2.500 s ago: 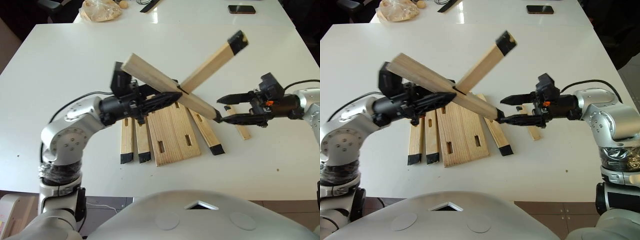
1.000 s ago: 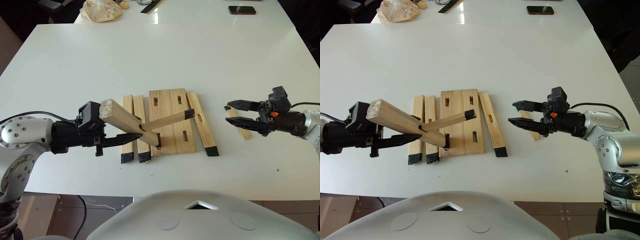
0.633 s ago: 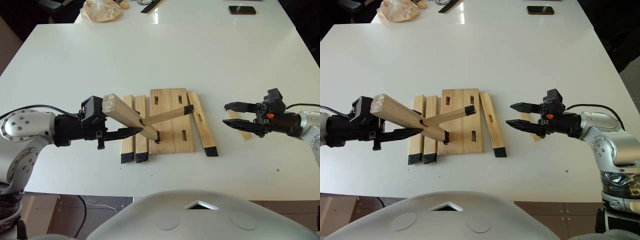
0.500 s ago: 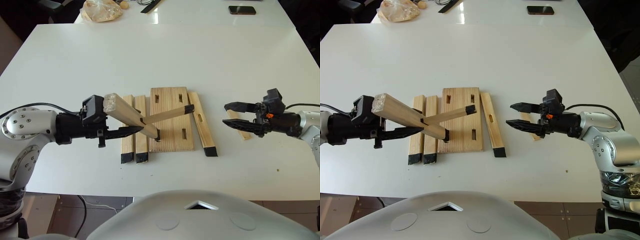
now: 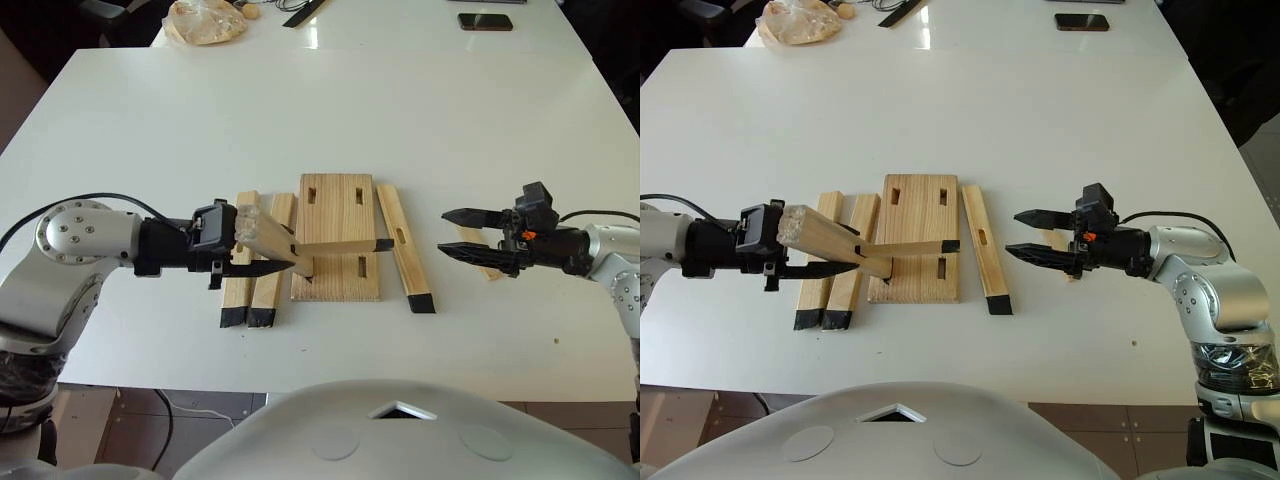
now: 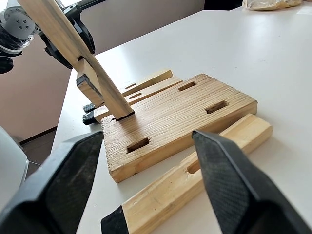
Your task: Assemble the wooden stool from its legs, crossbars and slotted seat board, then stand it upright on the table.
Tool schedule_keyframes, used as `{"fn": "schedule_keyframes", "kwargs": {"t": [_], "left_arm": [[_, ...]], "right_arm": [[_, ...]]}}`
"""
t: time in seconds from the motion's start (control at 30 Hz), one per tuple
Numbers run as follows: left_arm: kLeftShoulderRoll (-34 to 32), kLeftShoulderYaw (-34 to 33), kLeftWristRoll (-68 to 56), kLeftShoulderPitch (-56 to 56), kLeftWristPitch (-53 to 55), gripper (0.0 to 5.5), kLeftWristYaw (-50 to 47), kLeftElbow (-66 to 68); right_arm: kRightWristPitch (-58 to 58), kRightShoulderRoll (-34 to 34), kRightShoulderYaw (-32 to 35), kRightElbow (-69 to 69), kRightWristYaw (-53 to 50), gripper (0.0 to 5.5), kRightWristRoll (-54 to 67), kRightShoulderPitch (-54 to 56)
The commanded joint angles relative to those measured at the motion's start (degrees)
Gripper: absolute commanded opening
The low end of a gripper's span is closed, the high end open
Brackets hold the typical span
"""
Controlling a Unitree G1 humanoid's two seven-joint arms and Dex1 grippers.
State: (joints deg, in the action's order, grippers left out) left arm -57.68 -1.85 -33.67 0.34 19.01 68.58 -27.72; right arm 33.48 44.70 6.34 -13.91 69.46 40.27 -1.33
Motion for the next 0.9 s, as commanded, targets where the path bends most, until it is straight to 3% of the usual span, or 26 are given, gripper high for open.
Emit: {"fn": "schedule_keyframes", "kwargs": {"t": [0.03, 0.23, 0.43, 0.6, 0.9], "left_arm": [[3.1, 3.2, 1.1, -3.9, 5.0, 2.39, -2.6, 6.0], [3.2, 1.1, 0.0, -3.4, 7.0, 3.27, -2.7, 5.3], [1.2, -9.9, -2.1, 6.7, 9.8, 3.31, -3.9, 0.5], [2.5, -19.5, -4.4, 18.1, 18.7, 3.31, -9.2, -5.1], [7.0, -16.5, -3.4, 16.6, 36.1, 3.31, -30.8, -10.6]], "right_arm": [[-1.2, -0.5, -1.1, 0.1, -0.3, 3.36, -1.1, 0.4], [-1.9, -0.7, -1.3, 0.2, -0.4, 3.36, -1.2, -0.2], [-2.6, -0.7, 0.2, -0.9, -1.4, 3.36, -1.0, -3.0], [-3.4, -1.5, 3.8, -4.3, -3.7, 3.36, -0.4, -10.0], [-3.8, -3.4, 9.3, -10.7, -7.9, 3.36, 0.7, -22.0]]}}
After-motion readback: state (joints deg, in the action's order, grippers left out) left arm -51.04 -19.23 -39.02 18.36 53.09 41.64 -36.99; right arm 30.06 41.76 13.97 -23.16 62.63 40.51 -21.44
